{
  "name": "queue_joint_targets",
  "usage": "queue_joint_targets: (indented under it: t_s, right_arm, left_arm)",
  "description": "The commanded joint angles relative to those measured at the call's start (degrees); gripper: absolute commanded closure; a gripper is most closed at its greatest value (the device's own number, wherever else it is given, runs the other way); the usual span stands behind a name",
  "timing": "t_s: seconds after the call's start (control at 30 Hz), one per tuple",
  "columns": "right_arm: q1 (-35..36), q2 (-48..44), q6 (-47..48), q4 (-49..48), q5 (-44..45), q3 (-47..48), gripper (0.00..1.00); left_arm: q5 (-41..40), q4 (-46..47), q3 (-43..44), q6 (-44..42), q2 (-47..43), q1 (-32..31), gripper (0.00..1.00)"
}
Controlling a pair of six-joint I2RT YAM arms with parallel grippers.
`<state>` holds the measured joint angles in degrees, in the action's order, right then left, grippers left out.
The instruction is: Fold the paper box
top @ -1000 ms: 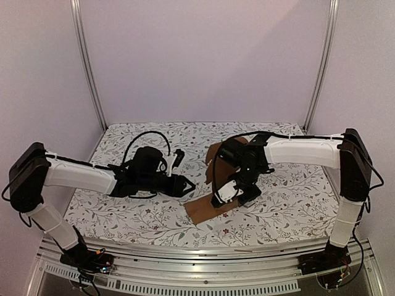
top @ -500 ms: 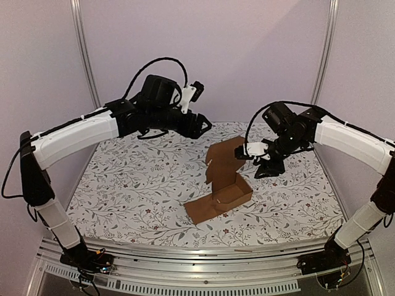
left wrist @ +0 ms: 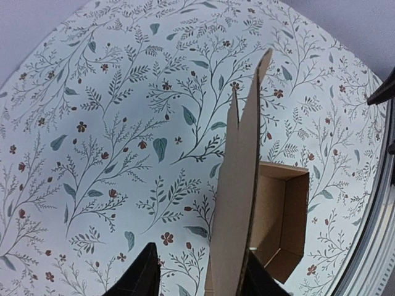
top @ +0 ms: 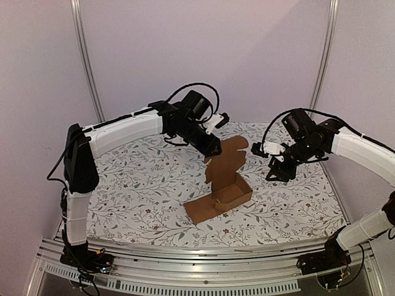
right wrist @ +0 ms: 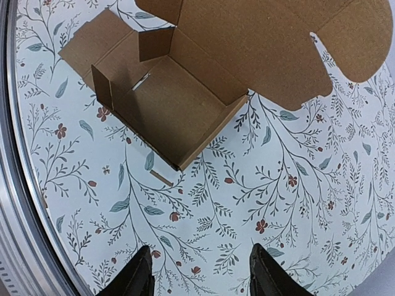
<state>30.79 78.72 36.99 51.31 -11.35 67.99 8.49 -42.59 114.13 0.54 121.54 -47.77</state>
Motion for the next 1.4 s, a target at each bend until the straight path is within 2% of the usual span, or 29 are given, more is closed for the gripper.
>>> queue_joint_targets:
  t_s: [0.0, 0.17, 0.3, 0.4, 0.5, 0.67, 0.73, 0.77, 0.93, 1.0, 1.13, 1.27, 1.37]
  right_arm:
    - [-0.3, -1.3, -2.2, -2.0, -1.4, -2.3, 0.49]
    - [-0.3, 0.1, -4.1, -2.9, -0.6, -1.5, 0.49]
    - [-0.3, 3.2, -7.3, -3.4, 2.4, 0.4, 0.49]
    - [-0.9, 4.7, -10.5, -4.7, 6.9, 2.3, 0.49]
    - [-3.8, 5.9, -14.2, -5.7, 8.6, 5.5, 0.48]
    - [-9.3, 9.5, -22.5, -5.0, 7.1, 12.8, 0.39]
    - [-9.5, 11.1, -23.1, -4.3, 6.2, 14.4, 0.39]
    - [-9.5, 12.3, -23.1, -3.8, 5.4, 15.2, 0.38]
    - [-9.6, 16.1, -23.7, -1.7, 0.4, 18.2, 0.38]
    - [-9.6, 17.3, -24.1, -1.5, -0.9, 18.9, 0.38]
    - [-9.5, 19.1, -25.1, -1.2, -2.5, 19.3, 0.38]
    - [-9.4, 20.4, -25.3, -0.7, -3.4, 19.5, 0.38]
    - [-8.9, 21.1, -25.1, -0.6, -4.8, 19.8, 0.37]
  left_arm:
    - [3.4, -1.6, 3.1, -1.8, -0.8, -0.5, 0.64]
    - [6.6, -1.7, 3.4, -0.1, -1.1, 0.4, 0.89]
    - [8.2, 0.7, 0.5, 3.6, -3.3, 1.3, 0.97]
    - [5.8, 7.3, -8.0, 9.8, -8.3, 2.2, 1.00]
    - [-0.1, 24.2, -24.7, 22.7, -19.3, 3.0, 1.00]
    - [-17.1, 59.9, -57.9, 48.9, -34.4, 2.4, 1.00]
    - [-26.2, 71.5, -67.4, 54.4, -37.4, 0.4, 1.00]
    - [-31.0, 74.4, -70.9, 56.0, -38.2, -0.6, 1.00]
    - [-38.5, 82.1, -81.4, 67.4, -37.3, -2.9, 1.00]
    - [-39.0, 83.8, -83.8, 72.3, -35.7, -3.1, 0.98]
    - [-38.6, 85.5, -86.5, 76.7, -32.8, -3.3, 0.95]
    - [-38.9, 82.7, -87.8, 78.7, -33.1, -4.7, 0.85]
    - [-40.3, 75.5, -88.8, 79.9, -35.5, -6.3, 0.77]
